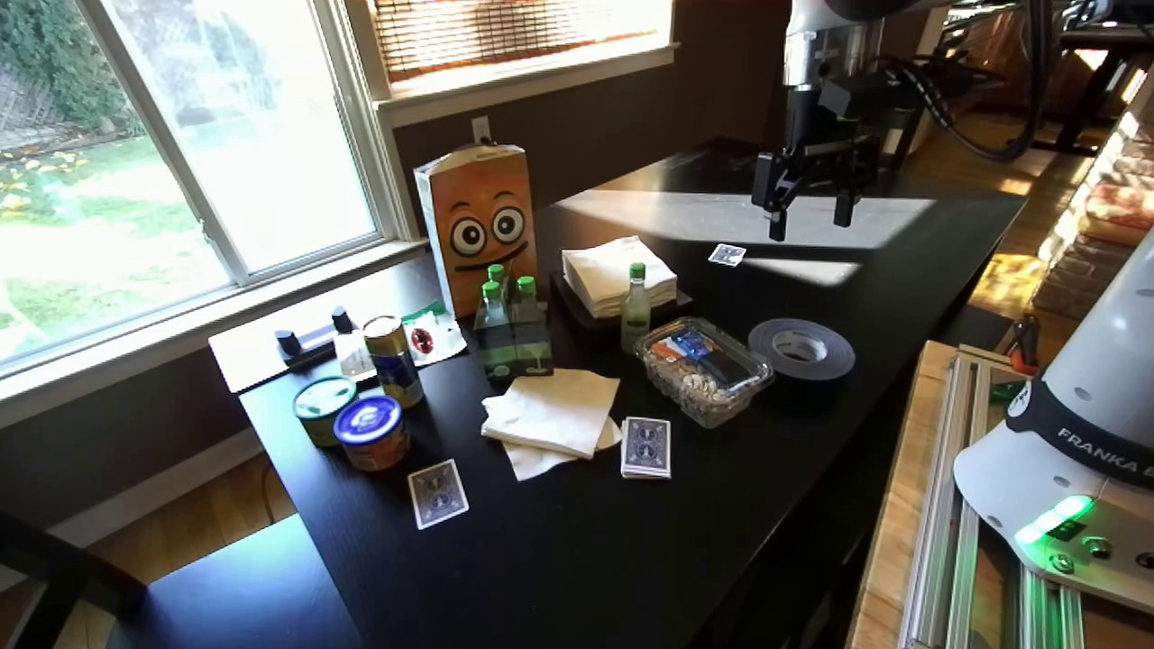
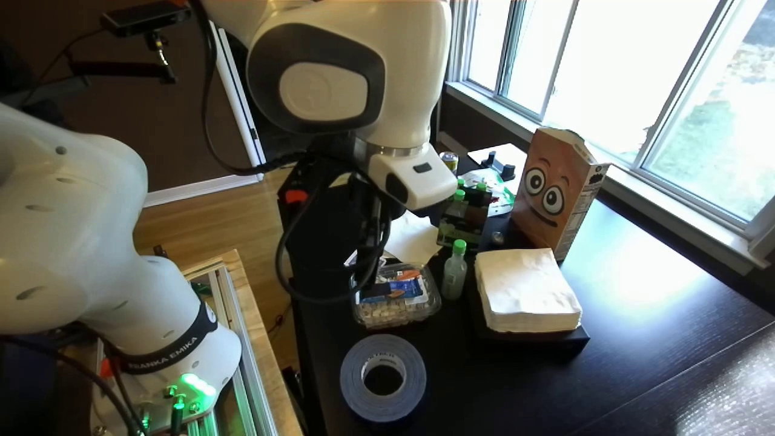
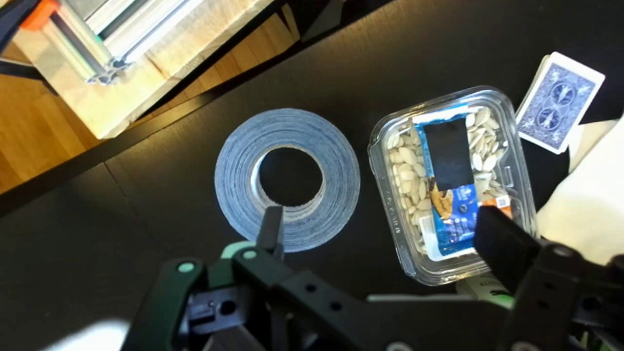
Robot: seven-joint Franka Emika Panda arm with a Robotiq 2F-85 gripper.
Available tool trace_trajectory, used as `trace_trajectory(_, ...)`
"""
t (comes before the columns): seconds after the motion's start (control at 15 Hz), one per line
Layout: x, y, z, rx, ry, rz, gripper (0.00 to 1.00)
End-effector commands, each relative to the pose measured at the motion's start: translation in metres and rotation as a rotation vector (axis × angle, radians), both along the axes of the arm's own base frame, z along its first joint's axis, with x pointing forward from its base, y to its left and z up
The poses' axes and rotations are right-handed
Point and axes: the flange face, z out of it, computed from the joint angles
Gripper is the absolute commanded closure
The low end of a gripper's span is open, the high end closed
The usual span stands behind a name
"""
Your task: Place the tape on the napkins
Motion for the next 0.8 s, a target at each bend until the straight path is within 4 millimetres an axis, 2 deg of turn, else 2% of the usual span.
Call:
trace_trajectory(0.0, 0.001, -0.001, -0.002, 0.008, 0.004, -0.014, 0.0)
trace_trajectory(0.2, 0.009, -0.003, -0.005, 0.062, -0.029, -0.09, 0.0)
trace_trajectory(0.4, 0.02, -0.023, -0.03, 0.096, -0.126, -0.251, 0.0)
trace_trajectory(0.73, 0.026, -0.063, -0.074, 0.0, -0.24, -0.481, 0.0)
